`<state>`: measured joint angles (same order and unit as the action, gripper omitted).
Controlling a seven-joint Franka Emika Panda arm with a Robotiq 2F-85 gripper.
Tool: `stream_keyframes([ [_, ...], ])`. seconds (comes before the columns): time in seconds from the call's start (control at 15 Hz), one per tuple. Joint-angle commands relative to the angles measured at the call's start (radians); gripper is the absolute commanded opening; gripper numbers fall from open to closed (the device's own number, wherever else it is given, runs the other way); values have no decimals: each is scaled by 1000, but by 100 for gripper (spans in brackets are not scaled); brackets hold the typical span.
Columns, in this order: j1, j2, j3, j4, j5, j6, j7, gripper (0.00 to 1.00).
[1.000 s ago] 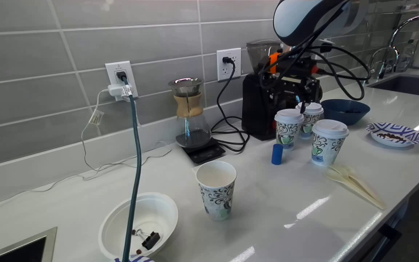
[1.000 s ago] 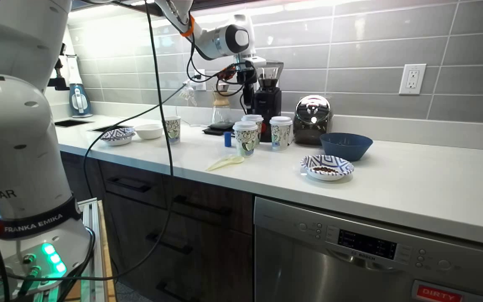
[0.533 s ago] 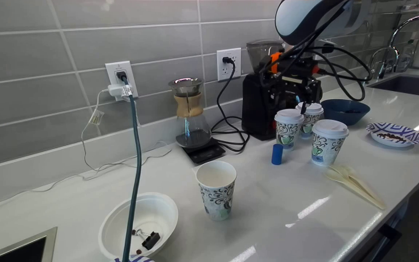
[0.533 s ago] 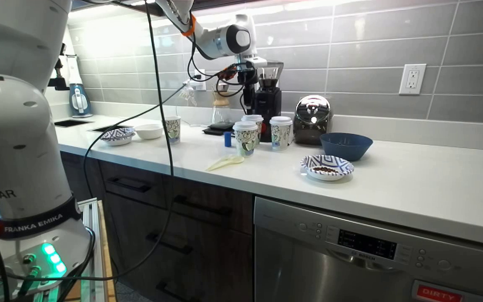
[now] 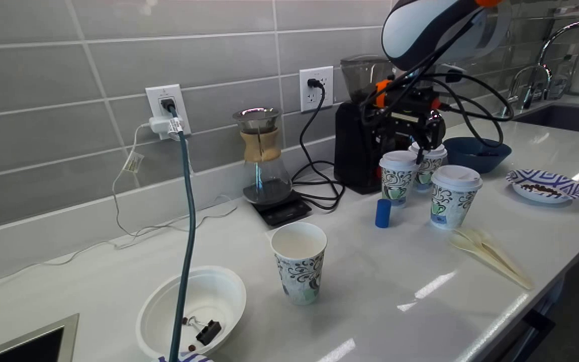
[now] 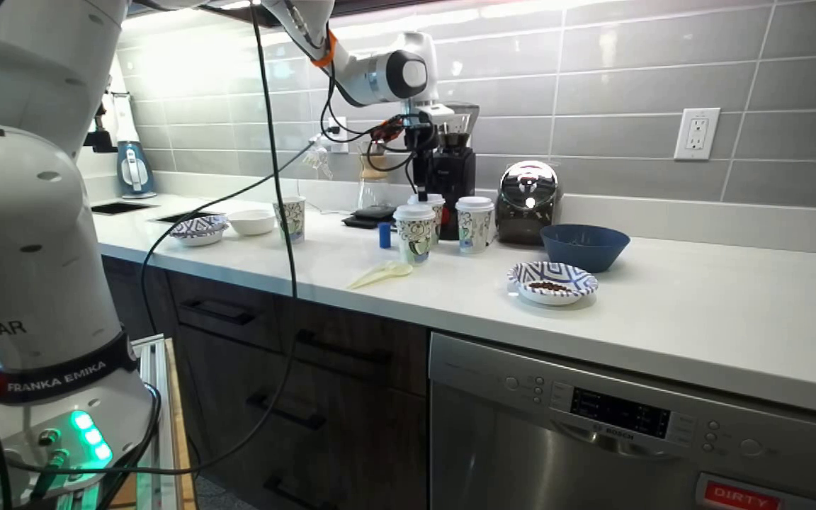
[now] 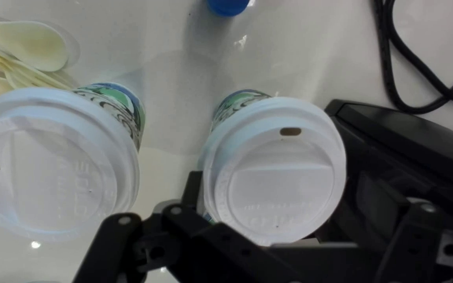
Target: Pick up the white paper cup lid and put it on the paper cup to the right, push down on the first paper cup lid on a cup to the right
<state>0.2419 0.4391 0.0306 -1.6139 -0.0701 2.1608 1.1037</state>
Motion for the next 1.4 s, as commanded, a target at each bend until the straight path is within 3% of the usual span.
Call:
stream_keyframes([
  [0.0,-12,6,8,-3,35,32,-15,100],
  [1.33,-30,9,7,-31,74,54,-33,100],
])
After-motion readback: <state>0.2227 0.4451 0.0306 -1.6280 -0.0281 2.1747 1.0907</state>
